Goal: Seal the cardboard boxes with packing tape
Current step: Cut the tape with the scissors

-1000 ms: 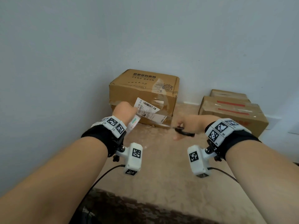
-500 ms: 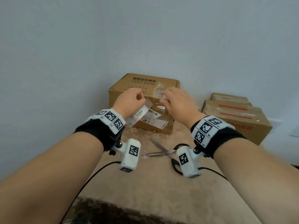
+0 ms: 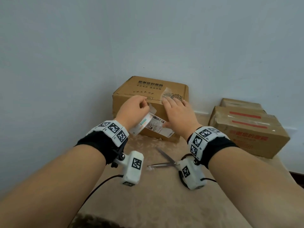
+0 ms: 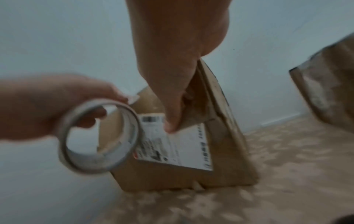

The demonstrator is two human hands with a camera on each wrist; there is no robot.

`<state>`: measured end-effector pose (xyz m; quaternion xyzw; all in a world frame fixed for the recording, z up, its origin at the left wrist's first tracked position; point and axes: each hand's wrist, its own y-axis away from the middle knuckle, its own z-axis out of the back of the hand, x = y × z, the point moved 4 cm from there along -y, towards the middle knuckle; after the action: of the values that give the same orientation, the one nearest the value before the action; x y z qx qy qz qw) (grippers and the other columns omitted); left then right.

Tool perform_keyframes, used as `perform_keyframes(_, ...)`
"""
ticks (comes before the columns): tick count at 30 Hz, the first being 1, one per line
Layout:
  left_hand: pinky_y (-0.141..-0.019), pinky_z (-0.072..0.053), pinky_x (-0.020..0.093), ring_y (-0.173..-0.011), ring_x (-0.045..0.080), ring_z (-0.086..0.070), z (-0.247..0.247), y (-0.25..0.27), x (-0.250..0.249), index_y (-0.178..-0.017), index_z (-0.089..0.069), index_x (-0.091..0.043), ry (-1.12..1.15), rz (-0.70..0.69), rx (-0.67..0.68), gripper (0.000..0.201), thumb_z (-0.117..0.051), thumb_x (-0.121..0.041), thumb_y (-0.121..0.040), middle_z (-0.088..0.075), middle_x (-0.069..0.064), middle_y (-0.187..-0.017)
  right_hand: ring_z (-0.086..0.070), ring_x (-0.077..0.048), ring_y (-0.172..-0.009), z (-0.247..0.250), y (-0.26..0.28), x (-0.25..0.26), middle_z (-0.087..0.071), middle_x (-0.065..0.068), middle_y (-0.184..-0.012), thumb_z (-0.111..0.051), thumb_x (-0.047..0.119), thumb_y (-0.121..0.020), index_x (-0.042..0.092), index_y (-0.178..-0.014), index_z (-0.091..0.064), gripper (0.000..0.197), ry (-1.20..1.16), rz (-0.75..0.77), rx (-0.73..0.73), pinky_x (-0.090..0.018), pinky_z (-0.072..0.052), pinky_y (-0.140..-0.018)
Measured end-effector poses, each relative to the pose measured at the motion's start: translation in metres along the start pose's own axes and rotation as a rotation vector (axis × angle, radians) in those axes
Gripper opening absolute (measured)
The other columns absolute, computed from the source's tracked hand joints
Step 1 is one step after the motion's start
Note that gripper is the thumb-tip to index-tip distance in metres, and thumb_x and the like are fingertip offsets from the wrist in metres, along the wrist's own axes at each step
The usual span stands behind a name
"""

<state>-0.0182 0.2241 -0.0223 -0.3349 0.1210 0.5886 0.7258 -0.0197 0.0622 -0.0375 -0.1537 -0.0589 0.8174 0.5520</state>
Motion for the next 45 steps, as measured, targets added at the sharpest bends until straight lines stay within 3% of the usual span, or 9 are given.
perform_keyframes(3, -0.081, -0.044, 0.028, -0.105, 0.013, -0.055, 0.003, 0.004, -0.003, -0.087, -0.061, -0.010, -0.041, -0.029, 0.013, 0.015, -0.053, -0.022, -0.092, -0.052, -0.006, -0.129, -0.047, -0.022, -0.124, 0.020, -0.014, -0.001, -0.049, -0.002, -0.137, -0.051, 0.075, -0.076, 0.018, -0.134, -0.042, 0.081, -0.086, -0.001, -0.057, -0.041, -0.036, -0.104)
perform_keyframes(7, -0.077, -0.051, 0.032, -0.090, 0.015, -0.058, 0.010, 0.011, -0.006, -0.091, -0.058, -0.016, -0.105, -0.061, 0.020, 0.012, -0.051, -0.026, -0.093, -0.050, -0.006, -0.115, -0.020, -0.021, -0.145, 0.011, -0.029, -0.007, -0.018, -0.001, -0.160, -0.062, 0.068, -0.075, 0.022, -0.153, -0.012, 0.103, -0.095, 0.038, 0.169, -0.046, -0.016, -0.117)
perform_keyframes(12, -0.065, -0.041, 0.021, -0.086, 0.011, -0.055, 0.013, 0.011, 0.006, -0.092, -0.058, -0.019, -0.146, -0.056, 0.033, 0.012, -0.051, -0.028, -0.094, -0.047, -0.009, -0.111, -0.033, -0.027, -0.131, 0.014, -0.043, -0.014, -0.037, 0.001, -0.147, -0.075, 0.068, -0.060, 0.030, -0.146, -0.023, 0.107, -0.043, 0.021, 0.263, -0.051, -0.026, -0.108)
perform_keyframes(21, -0.073, -0.048, 0.028, -0.082, 0.014, -0.056, -0.011, 0.056, 0.059, -0.100, -0.059, -0.021, -0.361, -0.058, 0.284, 0.015, -0.052, -0.033, -0.094, -0.048, -0.004, -0.106, -0.018, -0.024, -0.146, 0.008, -0.032, -0.008, -0.015, -0.004, -0.160, -0.078, 0.054, -0.068, 0.018, -0.153, 0.006, 0.125, -0.164, -0.066, 0.205, -0.049, -0.015, -0.119)
perform_keyframes(27, -0.071, -0.045, 0.030, -0.075, 0.013, -0.050, -0.031, 0.085, 0.055, -0.098, -0.058, -0.019, -0.236, -0.107, 0.364, 0.007, -0.055, -0.022, -0.093, -0.042, -0.004, -0.105, -0.020, -0.022, -0.145, 0.021, -0.003, 0.003, -0.026, -0.003, -0.157, -0.062, 0.054, -0.084, 0.017, -0.149, -0.026, 0.084, -0.089, 0.023, 0.025, -0.042, -0.007, -0.118)
perform_keyframes(31, -0.078, -0.041, 0.024, -0.082, 0.014, -0.050, -0.018, 0.090, 0.054, -0.096, -0.057, -0.016, -0.053, -0.047, 0.228, 0.005, -0.055, -0.019, -0.094, -0.041, -0.002, -0.104, -0.050, -0.016, -0.114, 0.023, 0.029, 0.041, -0.059, 0.002, -0.121, -0.051, 0.048, -0.093, 0.021, -0.122, -0.060, 0.041, -0.370, 0.133, -0.141, -0.035, -0.034, -0.102)
perform_keyframes(34, -0.079, -0.036, 0.023, -0.087, 0.013, -0.046, -0.007, 0.090, 0.047, -0.098, -0.058, -0.011, -0.002, -0.030, 0.184, 0.009, -0.057, -0.018, -0.092, -0.040, -0.001, -0.103, -0.058, -0.015, -0.104, -0.004, 0.037, 0.076, -0.066, -0.004, -0.116, -0.064, 0.036, -0.090, 0.012, -0.119, -0.065, 0.038, -0.752, 0.098, 0.163, -0.025, -0.045, -0.092)
perform_keyframes(42, -0.080, -0.038, 0.025, -0.094, 0.020, -0.053, -0.008, 0.105, 0.045, -0.107, -0.057, -0.014, -0.070, -0.026, 0.254, 0.021, -0.059, -0.029, -0.092, -0.048, 0.004, -0.109, -0.056, -0.007, -0.065, -0.030, 0.041, 0.094, -0.060, 0.005, -0.066, -0.063, 0.015, -0.091, 0.017, -0.075, -0.063, 0.016, -1.053, -0.161, 0.075, -0.018, -0.046, -0.064)
perform_keyframes(45, -0.069, -0.038, 0.026, -0.086, 0.018, -0.055, -0.010, 0.107, 0.043, -0.128, -0.044, -0.011, -0.084, 0.011, 0.248, 0.041, -0.058, -0.028, -0.093, -0.060, 0.005, -0.098, -0.061, -0.021, -0.070, -0.034, 0.051, 0.101, -0.064, -0.008, -0.070, -0.060, 0.010, -0.092, 0.027, -0.081, -0.054, 0.021, -1.103, -0.197, 0.015, -0.036, -0.051, -0.073)
